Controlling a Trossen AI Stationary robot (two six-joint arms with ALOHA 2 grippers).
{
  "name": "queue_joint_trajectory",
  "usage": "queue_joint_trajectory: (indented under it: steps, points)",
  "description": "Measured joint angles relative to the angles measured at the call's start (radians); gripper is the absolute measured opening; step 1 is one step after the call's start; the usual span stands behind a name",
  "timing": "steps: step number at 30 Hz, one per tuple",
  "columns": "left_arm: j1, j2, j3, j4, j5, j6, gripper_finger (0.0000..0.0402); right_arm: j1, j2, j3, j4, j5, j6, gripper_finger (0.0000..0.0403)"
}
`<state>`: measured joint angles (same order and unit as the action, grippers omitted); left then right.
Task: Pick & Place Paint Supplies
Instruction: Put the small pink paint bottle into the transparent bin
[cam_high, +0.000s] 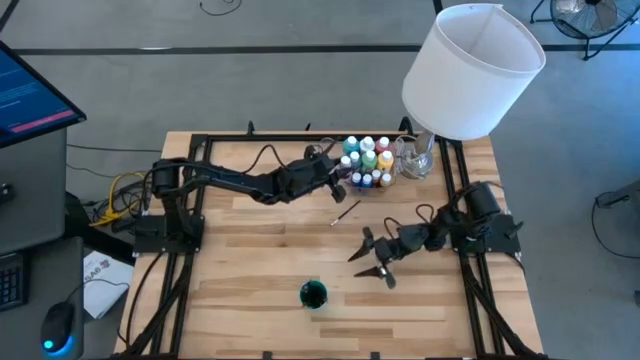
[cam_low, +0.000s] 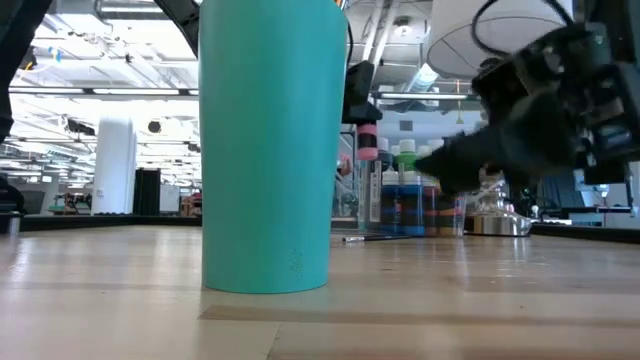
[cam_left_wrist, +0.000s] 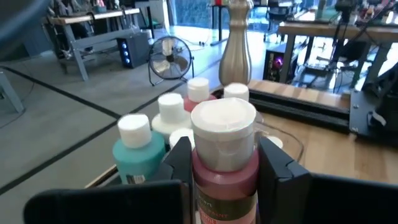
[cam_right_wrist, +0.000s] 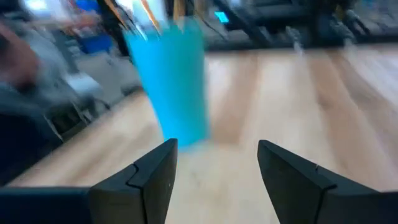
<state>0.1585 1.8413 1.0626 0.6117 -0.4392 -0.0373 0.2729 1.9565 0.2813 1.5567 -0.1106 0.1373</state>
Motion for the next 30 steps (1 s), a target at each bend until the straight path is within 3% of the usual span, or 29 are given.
queue_joint_trajectory:
  steps: [5, 14, 30]
  points:
    - [0.000, 0.035, 0.002, 0.024, 0.001, 0.001, 0.0049, -0.010, 0.038, 0.049, 0.008, -0.073, 0.011, 0.0216]
    - [0.008, 0.137, 0.001, 0.082, 0.001, -0.014, 0.0049, -0.016, 0.034, 0.038, 0.012, -0.077, 0.009, 0.0216]
    - [0.027, 0.155, 0.002, 0.091, 0.032, -0.047, 0.0049, -0.016, 0.034, 0.031, 0.013, -0.076, 0.003, 0.0216]
